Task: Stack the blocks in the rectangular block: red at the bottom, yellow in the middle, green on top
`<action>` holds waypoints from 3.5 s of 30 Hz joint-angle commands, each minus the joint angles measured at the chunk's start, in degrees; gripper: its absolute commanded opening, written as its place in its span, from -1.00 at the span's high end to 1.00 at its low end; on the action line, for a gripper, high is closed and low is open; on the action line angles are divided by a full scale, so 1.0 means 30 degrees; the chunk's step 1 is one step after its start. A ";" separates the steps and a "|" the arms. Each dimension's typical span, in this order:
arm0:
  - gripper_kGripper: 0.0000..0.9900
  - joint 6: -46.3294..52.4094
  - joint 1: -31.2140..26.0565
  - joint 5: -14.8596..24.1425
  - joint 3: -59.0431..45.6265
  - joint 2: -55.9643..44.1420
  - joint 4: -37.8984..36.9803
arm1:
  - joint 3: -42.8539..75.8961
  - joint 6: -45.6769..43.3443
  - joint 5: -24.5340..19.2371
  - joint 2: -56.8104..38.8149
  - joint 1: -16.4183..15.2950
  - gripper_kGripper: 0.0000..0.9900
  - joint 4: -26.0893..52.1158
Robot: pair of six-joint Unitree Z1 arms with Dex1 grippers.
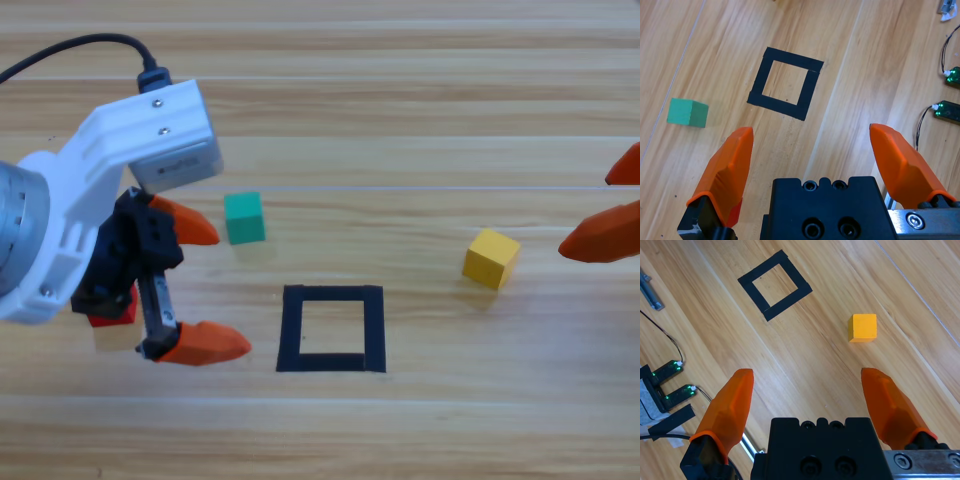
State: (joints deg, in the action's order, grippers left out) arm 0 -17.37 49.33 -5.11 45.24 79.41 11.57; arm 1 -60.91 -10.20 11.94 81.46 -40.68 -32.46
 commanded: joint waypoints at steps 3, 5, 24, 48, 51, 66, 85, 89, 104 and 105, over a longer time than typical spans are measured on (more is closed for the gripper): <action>-1.00 0.0108 0.0433 0.0180 -0.0285 0.0425 -0.0019 | 0.0380 0.0001 -0.0376 0.0152 -0.0385 -0.91 0.0477; -1.00 0.0108 0.0433 0.0180 -0.0285 0.0425 -0.0048 | 0.0380 0.0118 -0.0639 0.0152 -0.0385 -0.91 0.0477; -1.00 0.9454 0.0404 0.6743 0.3026 0.0162 0.2354 | 0.4189 0.8116 -0.7260 0.0562 -0.0385 -0.91 0.6541; -1.00 2.0997 -0.4255 0.5629 0.9705 0.7632 1.5625 | -0.7970 2.2384 -0.8432 1.0699 -0.1879 -1.00 -0.3156; -0.96 2.1143 -0.4782 0.5102 0.9530 0.7837 1.5391 | -0.9815 2.3175 -0.8432 1.2340 -0.1997 -1.00 -0.4211; -1.00 2.1875 -0.5778 0.3373 0.6190 0.9156 1.0411 | -1.0841 2.8243 -0.9253 1.4244 -0.2026 -0.98 -0.5617; -1.00 2.1670 -0.6598 0.3959 0.6131 1.0972 0.8741 | -1.1368 2.9796 -0.8227 1.6324 -0.2026 -0.92 -0.6320; -1.00 2.1524 -0.6745 0.4047 0.6190 1.1089 0.8506 | -1.1514 2.9708 -0.8110 1.6734 -0.1792 -0.89 -0.6320; -0.50 2.0030 -0.7389 0.3696 0.5955 1.1499 0.7715 | -1.1778 2.9825 -0.8139 1.7789 -0.1235 -0.86 -0.6437; -0.42 1.9971 -0.7389 0.3666 0.5897 1.1470 0.7657 | -1.1778 2.9825 -0.8198 1.7789 -0.1176 -0.86 -0.6437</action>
State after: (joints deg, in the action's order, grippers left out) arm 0 43.59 28.24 6.49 64.70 112.15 36.23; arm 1 -96.10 79.13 -11.92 130.86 -45.70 -50.82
